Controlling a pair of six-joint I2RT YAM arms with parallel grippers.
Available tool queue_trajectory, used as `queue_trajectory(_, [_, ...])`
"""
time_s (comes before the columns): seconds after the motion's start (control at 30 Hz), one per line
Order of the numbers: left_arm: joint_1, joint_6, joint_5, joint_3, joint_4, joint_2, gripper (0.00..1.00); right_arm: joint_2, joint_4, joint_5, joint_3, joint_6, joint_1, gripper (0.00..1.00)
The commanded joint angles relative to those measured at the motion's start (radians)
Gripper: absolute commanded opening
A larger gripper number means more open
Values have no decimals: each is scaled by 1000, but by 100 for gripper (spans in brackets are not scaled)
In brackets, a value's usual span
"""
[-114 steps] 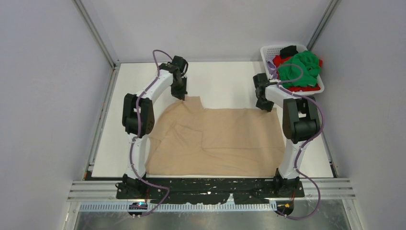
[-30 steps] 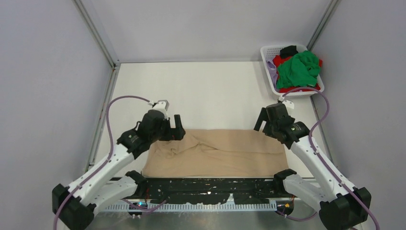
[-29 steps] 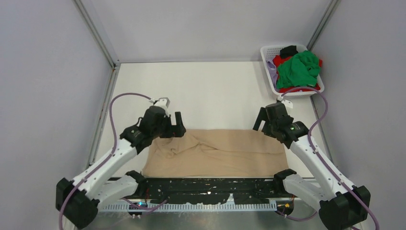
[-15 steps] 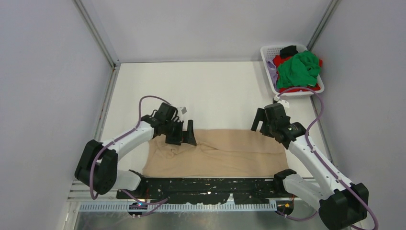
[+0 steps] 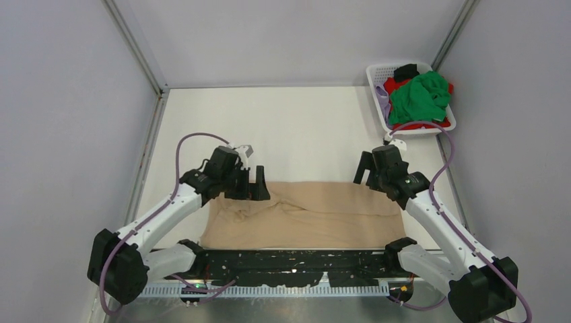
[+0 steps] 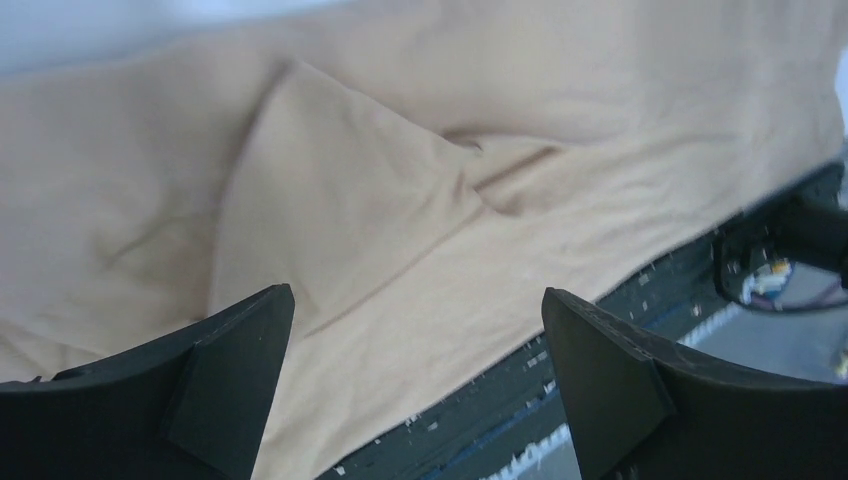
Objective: Fold and stack the t-shirts
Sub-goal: Fold the other side of the tshirt into a rectangle
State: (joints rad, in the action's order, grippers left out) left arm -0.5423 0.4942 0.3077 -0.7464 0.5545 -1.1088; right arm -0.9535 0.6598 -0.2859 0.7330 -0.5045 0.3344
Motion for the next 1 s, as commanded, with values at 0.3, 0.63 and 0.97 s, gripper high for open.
queue_trajectory(0.3, [147, -33, 109, -123, -56, -333, 100, -1, -38, -34, 0, 34, -13, 95])
queue_trajectory(0.63, [23, -50, 221, -21, -53, -219, 100, 7, -38, -29, -16, 27, -15, 95])
queue_trajectory(0.97, [-182, -33, 106, -31, 124, -144, 100, 2, -45, -12, -18, 41, -15, 95])
